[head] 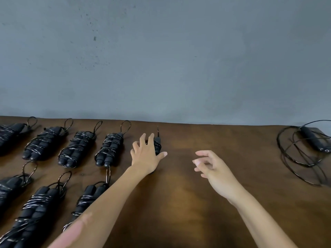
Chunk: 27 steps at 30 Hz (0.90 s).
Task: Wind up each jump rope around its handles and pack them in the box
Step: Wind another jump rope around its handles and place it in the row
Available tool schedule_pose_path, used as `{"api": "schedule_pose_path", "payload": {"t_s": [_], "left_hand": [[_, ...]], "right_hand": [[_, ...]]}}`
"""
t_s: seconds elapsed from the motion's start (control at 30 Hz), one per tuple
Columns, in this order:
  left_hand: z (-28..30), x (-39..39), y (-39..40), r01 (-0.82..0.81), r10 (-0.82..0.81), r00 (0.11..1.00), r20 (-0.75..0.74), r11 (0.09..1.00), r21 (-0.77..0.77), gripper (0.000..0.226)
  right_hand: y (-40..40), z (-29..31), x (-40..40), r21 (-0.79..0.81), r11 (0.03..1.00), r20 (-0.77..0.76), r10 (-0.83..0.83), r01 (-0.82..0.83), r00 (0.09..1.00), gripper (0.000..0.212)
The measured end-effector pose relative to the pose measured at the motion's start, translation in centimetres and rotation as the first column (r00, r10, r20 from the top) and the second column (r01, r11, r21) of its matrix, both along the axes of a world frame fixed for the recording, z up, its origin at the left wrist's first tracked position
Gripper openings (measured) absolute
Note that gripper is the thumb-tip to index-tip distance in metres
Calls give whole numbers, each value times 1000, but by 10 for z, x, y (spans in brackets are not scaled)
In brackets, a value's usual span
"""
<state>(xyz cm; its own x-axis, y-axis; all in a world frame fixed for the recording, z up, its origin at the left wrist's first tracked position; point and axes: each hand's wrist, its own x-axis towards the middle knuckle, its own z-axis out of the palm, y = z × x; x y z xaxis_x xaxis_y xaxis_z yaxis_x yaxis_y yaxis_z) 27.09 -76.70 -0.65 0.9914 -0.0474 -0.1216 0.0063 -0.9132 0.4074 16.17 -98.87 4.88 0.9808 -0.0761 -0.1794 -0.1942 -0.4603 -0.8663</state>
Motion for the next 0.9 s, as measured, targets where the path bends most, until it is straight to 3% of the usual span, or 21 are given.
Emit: {"api": "schedule_pose_path", "payload": {"t_s": [0.13,0.27,0.67,0.9], "left_hand": [[12,-10,-16,42,-39,992,123,999,-21,70],[19,-20,-45,109,-76,978,194,980,-167,50],[29,-56,-184,314,-311,948,67,880,-356,30],[29,-70,-274,363,-380,924,46,833,-416,27]], "right_hand": [[-22,3,-2,-12,1000,13,-17,17,1000,25],[-50,0,-10,-16,999,10,-46,46,999,24],[-198,-28,-41,-41,982,-20,-185,184,983,20],[-312,-42,-47,-117,894,38,-431,432,902,19]]}}
